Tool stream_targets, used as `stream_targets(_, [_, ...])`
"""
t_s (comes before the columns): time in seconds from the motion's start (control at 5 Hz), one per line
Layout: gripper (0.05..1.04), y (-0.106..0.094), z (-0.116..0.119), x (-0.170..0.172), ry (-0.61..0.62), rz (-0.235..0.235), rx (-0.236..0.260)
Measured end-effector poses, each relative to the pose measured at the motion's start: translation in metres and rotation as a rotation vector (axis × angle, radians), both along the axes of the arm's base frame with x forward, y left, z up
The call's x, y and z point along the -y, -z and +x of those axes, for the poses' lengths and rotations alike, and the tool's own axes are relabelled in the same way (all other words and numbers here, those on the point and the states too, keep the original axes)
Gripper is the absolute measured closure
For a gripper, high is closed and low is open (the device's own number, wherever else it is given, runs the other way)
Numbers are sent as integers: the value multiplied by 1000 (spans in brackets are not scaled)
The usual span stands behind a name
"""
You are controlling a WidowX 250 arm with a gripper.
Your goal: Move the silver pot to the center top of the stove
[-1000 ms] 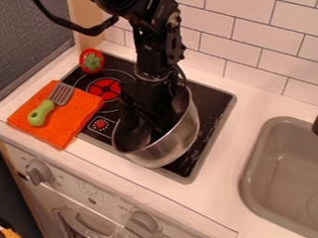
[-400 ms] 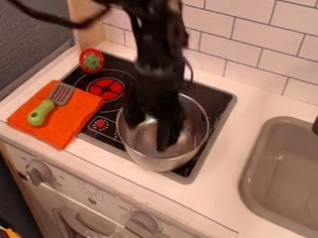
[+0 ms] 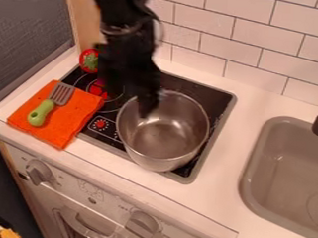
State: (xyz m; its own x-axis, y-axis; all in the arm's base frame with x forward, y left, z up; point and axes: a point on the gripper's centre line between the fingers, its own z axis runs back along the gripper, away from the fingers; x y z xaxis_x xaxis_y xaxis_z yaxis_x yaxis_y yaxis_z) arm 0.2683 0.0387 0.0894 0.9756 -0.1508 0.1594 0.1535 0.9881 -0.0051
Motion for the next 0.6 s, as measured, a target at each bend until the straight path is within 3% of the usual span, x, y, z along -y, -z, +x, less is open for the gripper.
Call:
stream_targets(0.4, [85, 49, 6, -29, -72, 57, -115])
stream_targets(0.6, [135, 65, 3, -12, -35, 57, -148])
